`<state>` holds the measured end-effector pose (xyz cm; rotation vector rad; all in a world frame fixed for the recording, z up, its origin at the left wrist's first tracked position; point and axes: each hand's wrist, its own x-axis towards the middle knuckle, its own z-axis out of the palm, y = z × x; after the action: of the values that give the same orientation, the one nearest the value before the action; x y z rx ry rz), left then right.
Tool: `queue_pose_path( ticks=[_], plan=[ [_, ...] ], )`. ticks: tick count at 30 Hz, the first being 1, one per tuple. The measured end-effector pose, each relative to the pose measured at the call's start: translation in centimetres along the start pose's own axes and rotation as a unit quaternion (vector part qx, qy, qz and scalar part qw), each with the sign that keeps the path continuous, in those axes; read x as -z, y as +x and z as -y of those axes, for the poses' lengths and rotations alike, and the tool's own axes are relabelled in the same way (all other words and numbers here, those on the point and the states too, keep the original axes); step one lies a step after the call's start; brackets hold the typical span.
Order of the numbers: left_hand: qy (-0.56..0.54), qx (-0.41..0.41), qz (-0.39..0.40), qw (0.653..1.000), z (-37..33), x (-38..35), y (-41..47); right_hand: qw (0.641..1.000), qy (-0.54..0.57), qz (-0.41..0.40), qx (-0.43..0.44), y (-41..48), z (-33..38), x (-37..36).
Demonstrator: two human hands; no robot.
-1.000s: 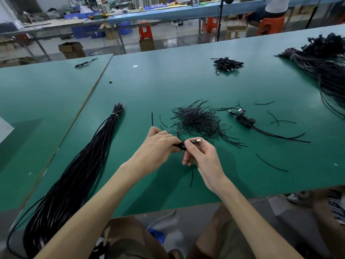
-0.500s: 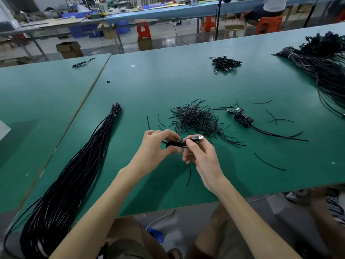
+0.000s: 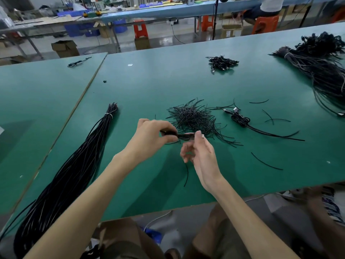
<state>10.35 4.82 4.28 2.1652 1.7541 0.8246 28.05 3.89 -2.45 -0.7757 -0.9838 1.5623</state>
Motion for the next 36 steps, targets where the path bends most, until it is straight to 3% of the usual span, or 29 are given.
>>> queue_pose_path(
  ticks=[3,6,8,10,12,15,18,22,27,31,34,36],
  plan=[
    [-0.105,0.055,-0.012,0.993,-2.4,1.0,2.5,1.0,0.002,-0.001,-0.007,0.1,0.0,0.1],
    [-0.241,0.134,0.006,0.961,-5.2,1.5,5.4,1.0,-0.013,0.001,-0.014,0.1,0.0,0.1],
    [-0.354,0.203,0.061,0.911,-7.2,1.1,7.4,1.0,-0.017,0.001,-0.016,0.1,0.1,-0.1],
    [-0.467,0.269,0.108,0.836,-9.2,0.1,9.1,1.0,-0.02,0.006,-0.012,0.1,0.0,-0.1],
    [-0.527,0.313,0.119,0.781,-10.6,-1.3,10.7,0.999,-0.032,0.008,-0.01,0.1,-0.1,0.0],
    [-0.575,0.351,0.101,0.732,-11.9,-3.6,12.6,0.996,-0.083,0.025,-0.015,0.1,-0.1,0.1],
    [-0.588,0.374,0.089,0.711,-12.3,-6.2,13.6,0.988,-0.14,0.057,-0.02,0.0,0.1,0.1],
    [-0.54,0.39,0.097,0.74,-12.7,-10.2,13.9,0.982,-0.181,0.052,-0.012,-0.2,0.2,0.1],
    [-0.421,0.352,0.133,0.825,-12.6,-13.6,13.8,0.992,-0.115,0.041,-0.03,-0.9,0.5,0.4],
    [-0.255,0.269,0.132,0.919,-11.8,-14.0,14.3,0.993,-0.103,0.054,0.015,-0.8,0.9,0.4],
    [-0.224,0.262,0.11,0.932,-11.1,-13.9,14.4,0.994,-0.089,0.06,0.03,-0.5,1.0,0.3],
    [-0.284,0.283,0.095,0.911,-10.7,-14.1,14.5,0.996,-0.065,0.064,0.013,-0.4,1.0,0.3]
  ],
)
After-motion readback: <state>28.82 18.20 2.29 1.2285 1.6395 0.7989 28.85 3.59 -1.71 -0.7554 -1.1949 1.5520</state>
